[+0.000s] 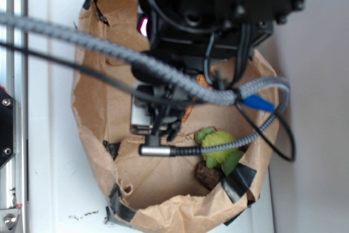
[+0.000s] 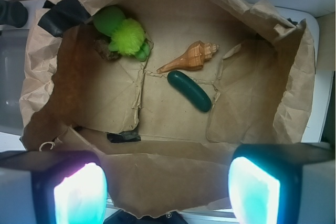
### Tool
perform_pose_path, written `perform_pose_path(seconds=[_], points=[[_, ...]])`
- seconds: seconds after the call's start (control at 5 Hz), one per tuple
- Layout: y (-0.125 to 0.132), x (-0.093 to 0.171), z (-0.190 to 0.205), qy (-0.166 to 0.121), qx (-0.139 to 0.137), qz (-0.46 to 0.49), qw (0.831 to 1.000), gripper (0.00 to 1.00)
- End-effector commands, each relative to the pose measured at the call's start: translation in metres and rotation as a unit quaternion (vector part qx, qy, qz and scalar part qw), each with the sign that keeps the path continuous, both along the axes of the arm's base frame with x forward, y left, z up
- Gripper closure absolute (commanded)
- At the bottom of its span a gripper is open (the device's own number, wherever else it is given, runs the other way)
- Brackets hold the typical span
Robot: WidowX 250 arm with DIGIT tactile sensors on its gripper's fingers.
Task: Grab the green animal.
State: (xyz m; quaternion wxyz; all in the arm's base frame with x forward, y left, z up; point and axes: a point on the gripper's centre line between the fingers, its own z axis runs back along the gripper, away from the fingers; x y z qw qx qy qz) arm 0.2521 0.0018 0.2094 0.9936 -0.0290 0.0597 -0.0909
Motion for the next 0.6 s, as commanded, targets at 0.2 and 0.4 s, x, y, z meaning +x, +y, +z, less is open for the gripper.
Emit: perform_pose_path(seconds=[0.2, 0.4], points=[[0.021, 0.026, -0.097, -0.042, 0.046, -0.042, 0.997, 0.0], [-0.006, 0.014, -0.107, -0.125, 0.023, -0.084, 0.988, 0.0]])
